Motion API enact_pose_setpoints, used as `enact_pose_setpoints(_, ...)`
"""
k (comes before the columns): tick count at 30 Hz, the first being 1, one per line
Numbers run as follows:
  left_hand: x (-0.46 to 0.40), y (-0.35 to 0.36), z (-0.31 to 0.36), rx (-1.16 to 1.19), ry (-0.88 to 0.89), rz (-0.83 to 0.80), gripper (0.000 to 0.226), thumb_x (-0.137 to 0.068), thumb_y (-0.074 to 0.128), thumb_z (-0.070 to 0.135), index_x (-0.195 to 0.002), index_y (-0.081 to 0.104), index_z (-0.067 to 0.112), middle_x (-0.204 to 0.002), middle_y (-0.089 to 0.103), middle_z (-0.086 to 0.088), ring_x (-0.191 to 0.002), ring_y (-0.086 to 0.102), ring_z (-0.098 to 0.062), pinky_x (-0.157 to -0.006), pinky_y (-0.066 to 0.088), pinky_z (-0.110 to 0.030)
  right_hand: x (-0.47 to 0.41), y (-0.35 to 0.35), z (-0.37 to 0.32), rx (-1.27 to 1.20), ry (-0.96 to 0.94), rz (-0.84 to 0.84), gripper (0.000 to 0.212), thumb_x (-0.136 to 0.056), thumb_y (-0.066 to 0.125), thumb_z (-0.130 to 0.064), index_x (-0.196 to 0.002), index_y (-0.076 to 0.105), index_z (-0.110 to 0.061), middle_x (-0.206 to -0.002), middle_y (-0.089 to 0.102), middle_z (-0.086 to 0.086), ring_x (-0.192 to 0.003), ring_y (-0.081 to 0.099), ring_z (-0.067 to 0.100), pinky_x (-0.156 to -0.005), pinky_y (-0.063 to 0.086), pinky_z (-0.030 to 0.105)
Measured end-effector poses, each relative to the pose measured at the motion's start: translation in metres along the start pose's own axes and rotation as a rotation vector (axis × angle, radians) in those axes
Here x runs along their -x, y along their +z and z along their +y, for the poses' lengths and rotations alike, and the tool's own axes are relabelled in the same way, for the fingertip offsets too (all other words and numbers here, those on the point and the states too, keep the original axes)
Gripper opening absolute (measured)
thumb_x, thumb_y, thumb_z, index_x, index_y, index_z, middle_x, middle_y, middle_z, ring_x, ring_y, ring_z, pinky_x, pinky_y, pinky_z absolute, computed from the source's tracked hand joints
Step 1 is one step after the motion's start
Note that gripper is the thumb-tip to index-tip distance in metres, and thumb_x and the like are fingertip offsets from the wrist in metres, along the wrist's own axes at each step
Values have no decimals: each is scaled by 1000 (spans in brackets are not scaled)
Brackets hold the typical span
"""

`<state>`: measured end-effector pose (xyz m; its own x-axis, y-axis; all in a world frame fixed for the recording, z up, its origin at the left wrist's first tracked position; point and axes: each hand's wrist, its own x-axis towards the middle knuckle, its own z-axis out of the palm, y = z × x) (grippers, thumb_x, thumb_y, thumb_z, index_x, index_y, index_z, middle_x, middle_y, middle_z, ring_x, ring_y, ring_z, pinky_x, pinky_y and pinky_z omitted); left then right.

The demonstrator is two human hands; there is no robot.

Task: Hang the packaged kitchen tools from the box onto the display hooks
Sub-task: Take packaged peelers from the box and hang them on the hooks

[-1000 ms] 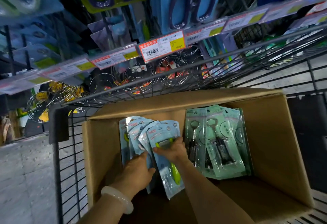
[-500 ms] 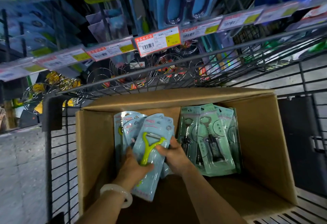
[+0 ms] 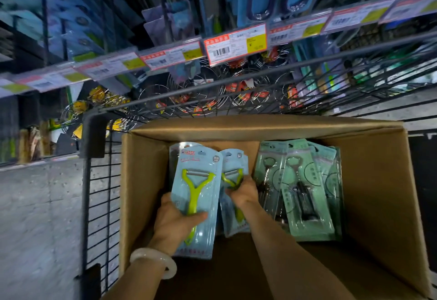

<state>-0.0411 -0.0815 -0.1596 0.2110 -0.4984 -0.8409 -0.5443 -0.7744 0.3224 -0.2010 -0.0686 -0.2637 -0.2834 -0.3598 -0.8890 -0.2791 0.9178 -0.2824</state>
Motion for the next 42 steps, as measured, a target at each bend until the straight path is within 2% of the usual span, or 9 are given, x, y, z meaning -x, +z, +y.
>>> enact_pose_setpoints(7, 11, -5, 0, -58, 46, 7, 86, -56, 91, 21, -125, 41, 15, -113, 59, -3, -106, 59, -25, -93, 51, -44, 24, 18, -3, 166, -87, 36, 79, -85, 59, -2, -149, 16, -20, -147, 20, 15, -134, 27, 31, -112, 29, 42)
enact_pose_setpoints(13, 15, -11, -3, 12, 112, 33, 81, -56, 91, 14, -120, 42, 15, -112, 61, -4, -105, 60, -24, -95, 49, -41, 19, 4, -9, 289, -58, 13, 98, -76, 72, -45, -149, 16, -10, -146, 30, 11, -133, 29, 31, -111, 27, 39)
enact_pose_setpoints(21, 39, -19, -3, 150, 278, -2, 77, -62, 87, 5, -123, 42, 13, -114, 60, -4, -106, 60, -22, -96, 48, -44, 76, -14, -10, -358, -179, 127, 29, -75, 78, -32, -89, 54, -22, -91, 62, -5, -92, 60, 19, -88, 50, 35)
enact_pose_setpoints(24, 57, -29, -4, 214, 346, 2, 70, -62, 88, 7, -115, 43, 20, -106, 63, -1, -101, 63, -22, -89, 52, -34, 113, -29, -5, -585, -187, 102, 53, -74, 80, -29, -114, 50, -11, -104, 62, -1, -94, 61, 16, -87, 54, 36)
enact_pose_setpoints(27, 87, -44, -3, 209, 467, 3, 68, -64, 87, 16, -117, 44, 21, -103, 60, 6, -101, 60, -17, -83, 48, -19, 153, -44, -3, -662, -379, 102, 39, -78, 76, -12, -105, 50, -21, -100, 64, -9, -82, 60, 2, -65, 50, 12)
enact_pose_setpoints(32, 139, -80, -18, 316, 677, 76, 69, -62, 88, 10, -114, 48, 31, -107, 61, 17, -99, 59, 7, -93, 48, -20, 227, -44, -13, -519, -699, 104, 42, -79, 74, -7, -113, 56, -24, -109, 68, 1, -100, 65, 18, -82, 54, 32)
enact_pose_setpoints(37, 194, -139, -50, 497, 780, 144, 61, -65, 82, -3, -109, 48, 19, -98, 61, 11, -81, 60, 8, -67, 47, -3, 320, -7, -41, -512, -938, 188, 47, -77, 71, 6, -112, 51, -20, -103, 64, -5, -83, 63, -8, -70, 49, 9)
enact_pose_setpoints(39, 210, -169, -72, 545, 813, 198, 61, -65, 83, 0, -110, 47, 20, -97, 60, 12, -76, 57, 18, -64, 45, -2, 349, 17, -50, -506, -1009, 202, 53, -76, 72, 5, -120, 49, -13, -109, 63, -1, -96, 63, 3, -82, 51, 17)
enact_pose_setpoints(42, 231, -214, -110, 630, 842, 302, 60, -63, 85, 6, -106, 50, 28, -105, 65, 3, -92, 64, -4, -80, 53, -20, 388, 56, -62, -501, -1116, 186, 68, -73, 77, 0, -132, 43, -8, -127, 58, 9, -113, 58, 19, -98, 47, 32)
